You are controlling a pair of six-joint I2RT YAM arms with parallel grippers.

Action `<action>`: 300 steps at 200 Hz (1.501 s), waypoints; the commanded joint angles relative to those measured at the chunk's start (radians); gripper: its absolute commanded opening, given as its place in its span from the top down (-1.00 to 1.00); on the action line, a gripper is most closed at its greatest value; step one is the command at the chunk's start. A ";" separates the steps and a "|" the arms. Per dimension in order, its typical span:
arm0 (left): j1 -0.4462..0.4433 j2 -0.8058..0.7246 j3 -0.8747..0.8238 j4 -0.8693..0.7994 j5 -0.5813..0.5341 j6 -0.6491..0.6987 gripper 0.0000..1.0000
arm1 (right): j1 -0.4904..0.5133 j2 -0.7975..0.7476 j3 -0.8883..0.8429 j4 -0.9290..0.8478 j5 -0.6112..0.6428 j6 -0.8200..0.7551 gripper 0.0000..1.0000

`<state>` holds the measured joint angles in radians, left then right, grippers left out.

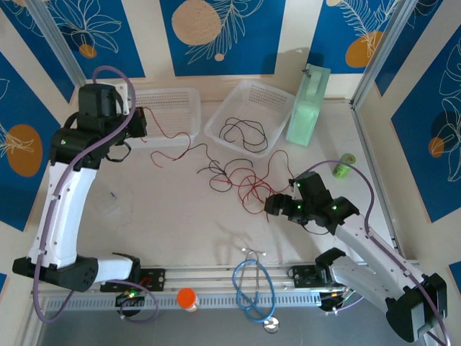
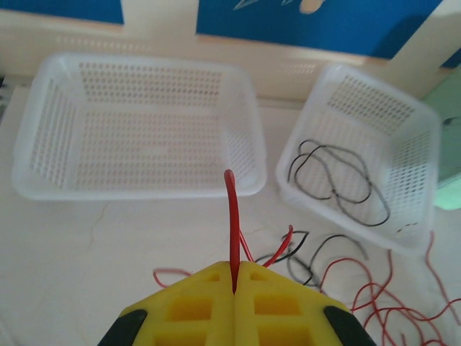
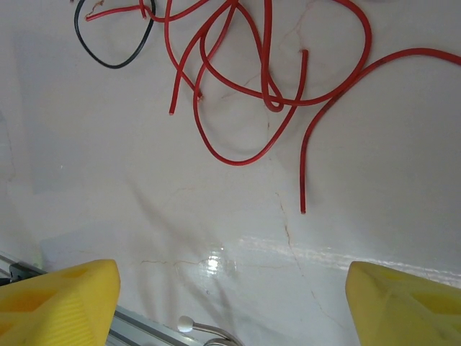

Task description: Untangle the cables

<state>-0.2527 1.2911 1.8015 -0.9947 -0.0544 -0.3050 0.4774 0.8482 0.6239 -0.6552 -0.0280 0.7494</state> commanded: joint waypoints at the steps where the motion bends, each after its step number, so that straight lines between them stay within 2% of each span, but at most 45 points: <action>1: 0.008 -0.004 0.052 -0.032 0.088 0.029 1.00 | -0.002 0.021 0.045 0.041 -0.042 -0.030 -0.65; 15: 0.008 -0.008 0.056 -0.016 0.117 0.026 1.00 | 0.024 0.056 0.074 0.115 -0.095 -0.098 -0.64; 26: 0.007 -0.010 0.058 -0.009 0.131 0.025 1.00 | 0.072 0.088 0.111 0.186 -0.091 -0.201 -0.64; 53: 0.008 -0.013 0.049 -0.002 0.148 0.024 1.00 | 0.232 0.204 0.186 0.400 0.076 -0.711 -0.66; 68: 0.008 -0.016 0.047 0.002 0.151 0.023 1.00 | 0.262 0.297 0.179 0.607 0.118 -0.987 -0.70; 87: 0.008 -0.022 0.050 0.007 0.157 0.016 1.00 | 0.213 0.447 0.226 0.781 -0.010 -1.151 -0.72; 114: 0.009 -0.029 0.064 0.007 0.175 0.008 1.00 | 0.182 0.676 0.378 0.855 -0.179 -1.246 -0.73; 131: 0.008 -0.034 0.083 0.000 0.171 0.009 1.00 | 0.196 0.810 0.472 0.858 -0.237 -1.255 -0.73; 161: 0.008 -0.060 0.113 0.012 0.168 0.008 1.00 | 0.224 0.975 0.552 0.917 -0.282 -1.162 -0.71; 207: 0.008 -0.084 0.167 0.021 0.171 -0.001 1.00 | 0.243 1.132 0.687 0.818 -0.203 -1.013 -0.64; 249: 0.008 -0.111 0.177 0.065 0.160 -0.016 1.00 | 0.273 1.153 0.679 0.787 -0.113 -0.997 -0.57; 268: 0.007 -0.126 0.154 0.135 0.111 -0.002 1.00 | 0.273 1.111 0.631 0.774 -0.087 -0.964 -0.37; 300: 0.009 -0.138 0.030 0.368 -0.020 0.040 1.00 | 0.277 0.962 0.460 0.798 -0.040 -0.898 0.21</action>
<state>-0.2527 1.1606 1.8999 -0.8364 0.0425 -0.3042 0.7460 1.9347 1.1854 0.1551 -0.1158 -0.2161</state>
